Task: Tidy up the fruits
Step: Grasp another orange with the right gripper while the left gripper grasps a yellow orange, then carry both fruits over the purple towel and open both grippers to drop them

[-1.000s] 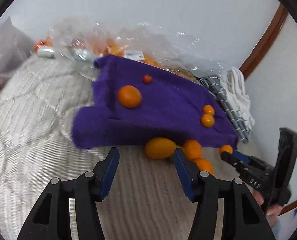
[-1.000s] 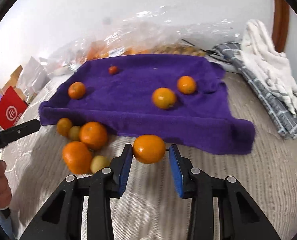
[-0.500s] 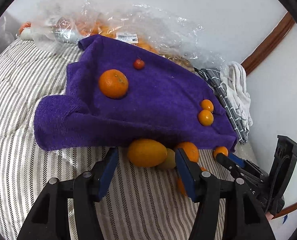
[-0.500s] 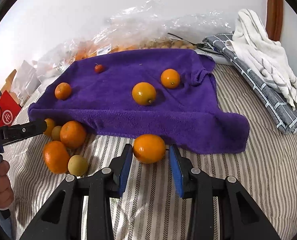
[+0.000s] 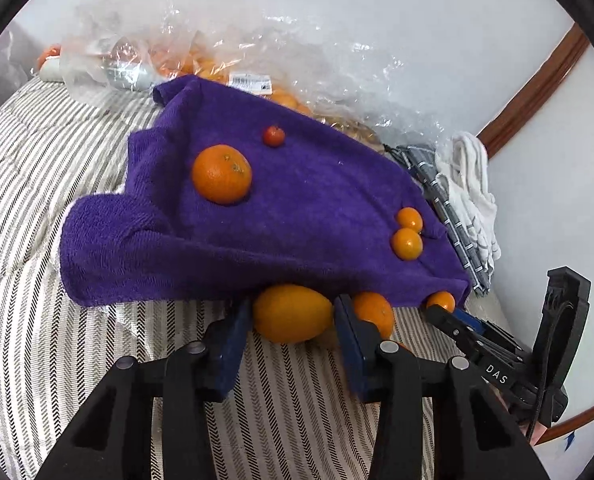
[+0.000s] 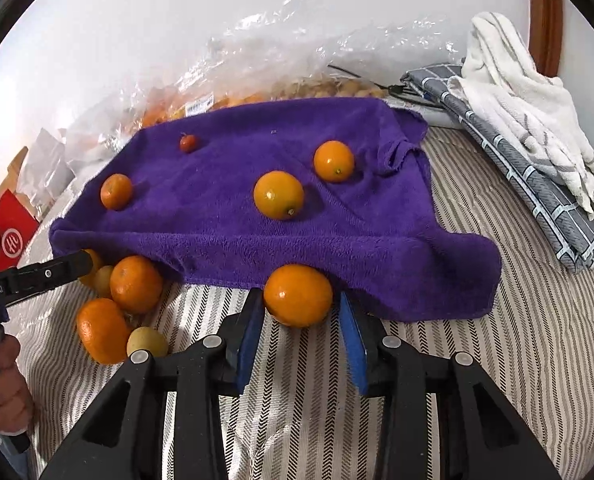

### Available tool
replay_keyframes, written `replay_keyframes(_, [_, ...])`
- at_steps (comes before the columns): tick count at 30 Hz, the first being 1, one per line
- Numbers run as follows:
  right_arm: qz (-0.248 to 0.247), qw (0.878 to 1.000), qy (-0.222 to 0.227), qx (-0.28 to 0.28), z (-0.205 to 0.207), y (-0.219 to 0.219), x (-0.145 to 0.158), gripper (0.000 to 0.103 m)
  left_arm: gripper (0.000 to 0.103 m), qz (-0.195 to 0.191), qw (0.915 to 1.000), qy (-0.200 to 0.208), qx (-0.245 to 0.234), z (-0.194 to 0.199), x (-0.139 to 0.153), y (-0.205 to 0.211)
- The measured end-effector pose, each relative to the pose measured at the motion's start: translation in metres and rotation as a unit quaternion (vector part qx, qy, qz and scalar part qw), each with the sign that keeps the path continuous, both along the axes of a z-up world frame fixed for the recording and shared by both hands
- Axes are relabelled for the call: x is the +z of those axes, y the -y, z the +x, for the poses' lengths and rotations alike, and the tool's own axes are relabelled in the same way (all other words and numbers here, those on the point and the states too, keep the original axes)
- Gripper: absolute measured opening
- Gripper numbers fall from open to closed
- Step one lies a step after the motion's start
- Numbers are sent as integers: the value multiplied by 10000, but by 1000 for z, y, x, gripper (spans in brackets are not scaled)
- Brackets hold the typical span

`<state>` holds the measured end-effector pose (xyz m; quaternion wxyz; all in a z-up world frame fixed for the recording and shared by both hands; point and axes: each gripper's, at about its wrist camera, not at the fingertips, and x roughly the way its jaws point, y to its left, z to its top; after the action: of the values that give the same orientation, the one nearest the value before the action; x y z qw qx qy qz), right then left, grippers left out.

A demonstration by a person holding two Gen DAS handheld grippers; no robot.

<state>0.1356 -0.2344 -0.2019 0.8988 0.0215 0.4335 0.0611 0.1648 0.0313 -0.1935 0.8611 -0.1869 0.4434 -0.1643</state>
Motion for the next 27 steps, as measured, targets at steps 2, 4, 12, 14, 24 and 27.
replay_keyframes(2, [13,10000,79,-29,-4,0,2,38,41,11,9999,125,19,-3,3,-1])
replay_keyframes(4, [10,9999,154,-15,-7,-1,4,38,41,70,9996,270,40,-7,6,0])
replay_keyframes(12, [74,9995,308,7,-14,1,7,38,41,-14,9985,542,113,-19,11,-4])
replay_keyframes(14, [96,9993,347,-26,-16,3,8,38,41,-57,9978,644,159,-23,14,-7])
replay_keyframes(24, [175,9990,380,-126,-33,12,16,38,41,-164,9935,1005,501,-33,32,-22])
replay_keyframes(27, [57,9987,493,-129,-37,13,29,38,41,-69,9912,1111,722,-32,43,-30])
